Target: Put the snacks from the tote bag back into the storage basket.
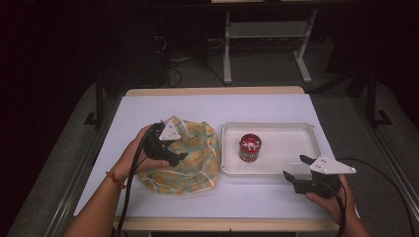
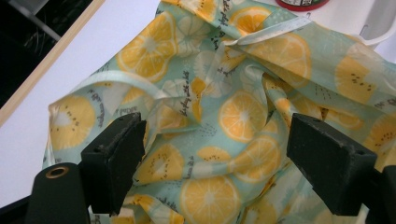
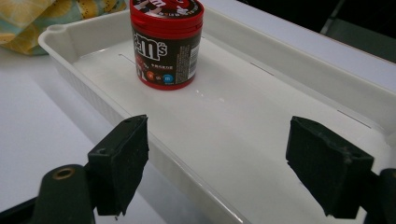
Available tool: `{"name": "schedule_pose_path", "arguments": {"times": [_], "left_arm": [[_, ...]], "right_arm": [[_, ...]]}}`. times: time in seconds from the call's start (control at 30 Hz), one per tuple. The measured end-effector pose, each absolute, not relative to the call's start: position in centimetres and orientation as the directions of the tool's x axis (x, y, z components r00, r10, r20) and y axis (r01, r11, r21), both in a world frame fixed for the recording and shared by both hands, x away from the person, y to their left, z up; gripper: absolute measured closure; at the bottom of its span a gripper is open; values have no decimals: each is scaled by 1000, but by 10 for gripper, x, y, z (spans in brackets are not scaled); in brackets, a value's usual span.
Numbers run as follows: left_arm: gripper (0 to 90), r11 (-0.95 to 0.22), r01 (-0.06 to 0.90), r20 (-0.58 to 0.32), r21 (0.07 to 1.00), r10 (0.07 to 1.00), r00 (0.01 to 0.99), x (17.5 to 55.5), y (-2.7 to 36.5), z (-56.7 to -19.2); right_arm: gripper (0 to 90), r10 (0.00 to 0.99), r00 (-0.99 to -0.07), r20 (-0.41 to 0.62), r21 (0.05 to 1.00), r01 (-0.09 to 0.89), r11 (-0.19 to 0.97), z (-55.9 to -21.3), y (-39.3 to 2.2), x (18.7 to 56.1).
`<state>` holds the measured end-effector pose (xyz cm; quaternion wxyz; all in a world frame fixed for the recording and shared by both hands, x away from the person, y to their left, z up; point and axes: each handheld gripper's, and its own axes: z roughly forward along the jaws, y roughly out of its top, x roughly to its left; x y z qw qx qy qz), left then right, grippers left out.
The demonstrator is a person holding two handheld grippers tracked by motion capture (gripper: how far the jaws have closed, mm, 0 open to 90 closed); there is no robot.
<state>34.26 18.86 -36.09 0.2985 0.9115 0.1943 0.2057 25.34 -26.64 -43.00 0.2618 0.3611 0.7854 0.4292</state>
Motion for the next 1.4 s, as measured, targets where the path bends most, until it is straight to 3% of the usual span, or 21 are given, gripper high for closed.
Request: {"name": "schedule_pose_path", "arguments": {"times": [1.4], "left_arm": [[181, -681, 286, 269, 674, 587, 764, 314, 257, -368]], "right_arm": [[205, 771, -627, -110, 866, 321, 384, -427, -259, 261]]}}
